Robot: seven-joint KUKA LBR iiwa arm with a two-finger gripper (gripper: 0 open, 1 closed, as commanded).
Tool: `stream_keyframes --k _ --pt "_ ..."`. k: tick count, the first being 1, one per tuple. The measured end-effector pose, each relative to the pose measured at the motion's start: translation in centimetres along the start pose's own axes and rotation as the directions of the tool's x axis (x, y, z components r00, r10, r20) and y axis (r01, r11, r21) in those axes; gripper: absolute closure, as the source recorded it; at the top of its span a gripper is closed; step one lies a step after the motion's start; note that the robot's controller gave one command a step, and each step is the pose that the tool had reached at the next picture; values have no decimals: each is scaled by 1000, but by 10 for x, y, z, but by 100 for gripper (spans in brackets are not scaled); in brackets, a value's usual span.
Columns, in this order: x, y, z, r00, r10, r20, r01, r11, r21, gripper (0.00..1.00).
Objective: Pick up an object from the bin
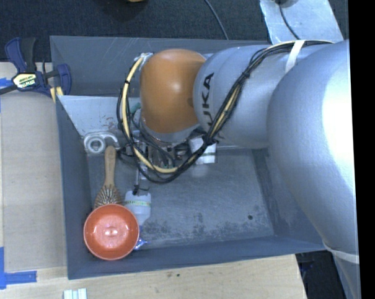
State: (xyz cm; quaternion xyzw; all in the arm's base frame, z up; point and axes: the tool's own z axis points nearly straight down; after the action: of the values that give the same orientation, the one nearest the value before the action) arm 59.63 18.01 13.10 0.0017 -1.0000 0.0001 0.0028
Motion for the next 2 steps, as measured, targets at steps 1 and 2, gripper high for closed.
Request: stream_keyframes --k 1,2 --pt "-2 -1 -5 1000 4 8 -4 1000 -1 0" --pt "69 5 54 897 -442 15 442 897 5 0"
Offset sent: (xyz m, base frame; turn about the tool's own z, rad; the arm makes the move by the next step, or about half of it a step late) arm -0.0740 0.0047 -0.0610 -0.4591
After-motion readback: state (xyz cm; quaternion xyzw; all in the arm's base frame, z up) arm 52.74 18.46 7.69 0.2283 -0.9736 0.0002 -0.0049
